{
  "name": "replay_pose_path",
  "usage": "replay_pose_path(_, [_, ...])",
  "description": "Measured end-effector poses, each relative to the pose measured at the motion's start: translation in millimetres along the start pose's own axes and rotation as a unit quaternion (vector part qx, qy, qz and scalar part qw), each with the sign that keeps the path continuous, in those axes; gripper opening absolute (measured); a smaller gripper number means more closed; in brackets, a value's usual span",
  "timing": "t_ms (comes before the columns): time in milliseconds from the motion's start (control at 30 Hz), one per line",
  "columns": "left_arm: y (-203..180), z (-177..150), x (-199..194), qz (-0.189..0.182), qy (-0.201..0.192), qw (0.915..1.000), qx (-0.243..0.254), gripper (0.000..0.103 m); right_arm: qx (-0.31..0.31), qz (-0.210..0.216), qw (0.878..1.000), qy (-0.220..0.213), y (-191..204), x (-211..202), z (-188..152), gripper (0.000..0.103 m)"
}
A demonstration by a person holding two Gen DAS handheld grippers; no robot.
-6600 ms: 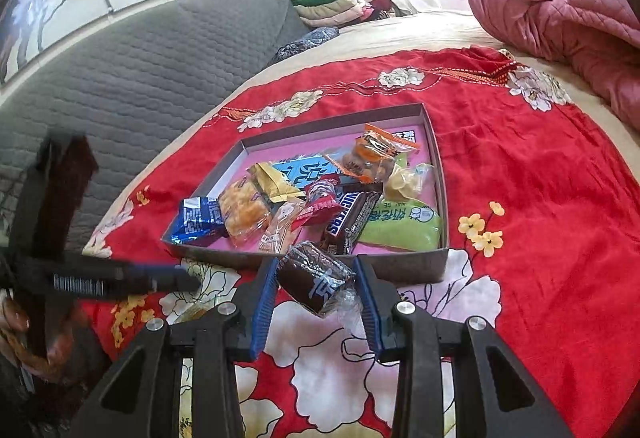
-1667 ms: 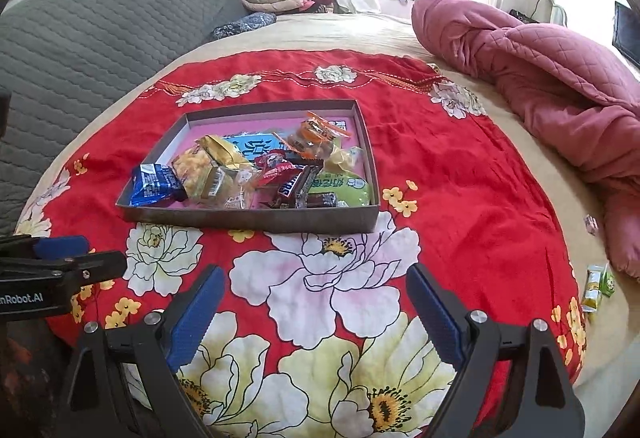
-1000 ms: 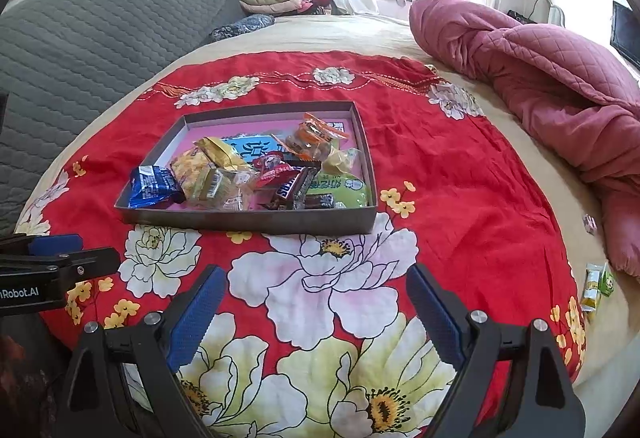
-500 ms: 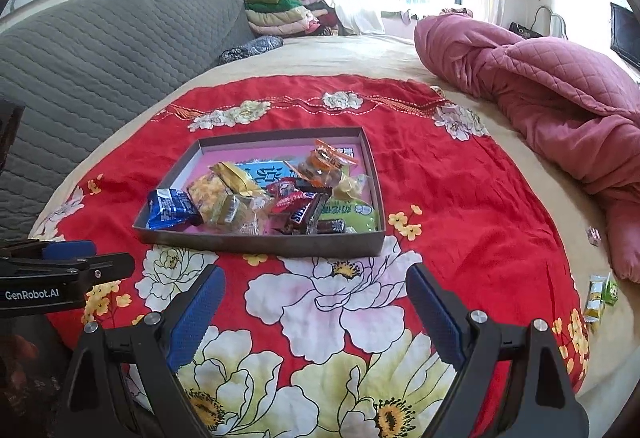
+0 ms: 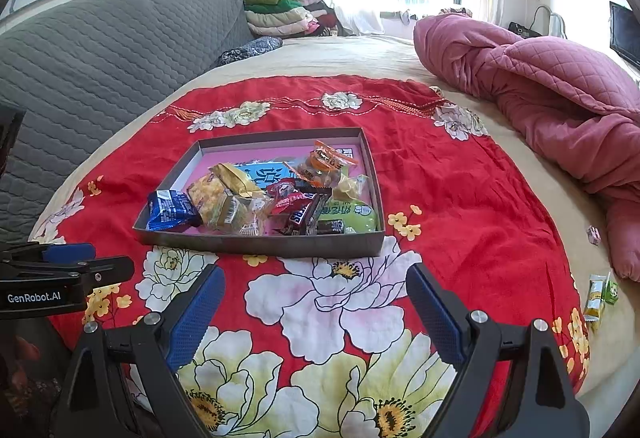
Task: Organize snacks
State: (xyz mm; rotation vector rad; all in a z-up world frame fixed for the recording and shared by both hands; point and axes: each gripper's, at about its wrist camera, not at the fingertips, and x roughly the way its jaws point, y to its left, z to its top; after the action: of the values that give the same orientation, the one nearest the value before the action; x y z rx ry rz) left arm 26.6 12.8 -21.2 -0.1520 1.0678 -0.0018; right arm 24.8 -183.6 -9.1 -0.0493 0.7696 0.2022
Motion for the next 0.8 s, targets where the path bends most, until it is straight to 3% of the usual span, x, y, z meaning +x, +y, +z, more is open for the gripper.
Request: replay_pose_path(800, [-0.2,-0.4,2.9,0.007,0.006,1.0,0.003,0.072,0.002,0.0,1.0,0.002,-1.2,1.7,-1.7,0.092])
